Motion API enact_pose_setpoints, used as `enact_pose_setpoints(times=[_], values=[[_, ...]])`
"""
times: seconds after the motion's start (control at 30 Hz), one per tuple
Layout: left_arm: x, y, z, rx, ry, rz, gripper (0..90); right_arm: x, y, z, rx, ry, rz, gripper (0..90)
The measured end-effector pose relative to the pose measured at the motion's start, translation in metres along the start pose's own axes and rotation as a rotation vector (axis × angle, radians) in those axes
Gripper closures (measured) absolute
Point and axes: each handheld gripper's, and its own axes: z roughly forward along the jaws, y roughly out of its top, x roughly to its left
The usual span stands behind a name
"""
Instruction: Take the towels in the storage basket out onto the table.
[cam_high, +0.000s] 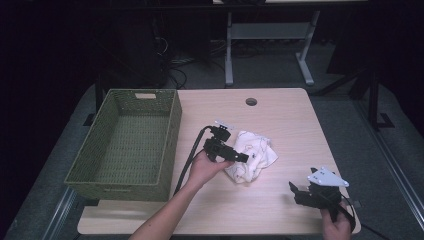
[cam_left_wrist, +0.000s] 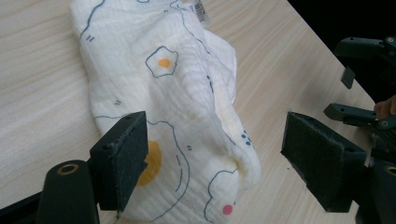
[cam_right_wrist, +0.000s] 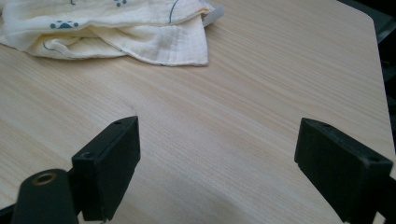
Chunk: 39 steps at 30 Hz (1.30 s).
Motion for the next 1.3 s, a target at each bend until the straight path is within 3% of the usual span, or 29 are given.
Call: enact_pose_setpoints(times=[0.8,1.13,1.3], values=[[-0.002,-0.019,-0.011,-0.029,-0.016,0.032,23.6,0.000,-0.001,0.001,0.008,-0.003,0.001,13.9],[-0.002,-0.029,-0.013,-0.038,-0.034,0.018,22.8,-0.001,-0.002,0.001,0.003,-0.007,0.003,13.9],[-0.004,-0.033,-0.013,-0.039,-0.031,0.030,22.8,-0.001,-0.002,0.001,0.002,-0.008,0.006,13.9]])
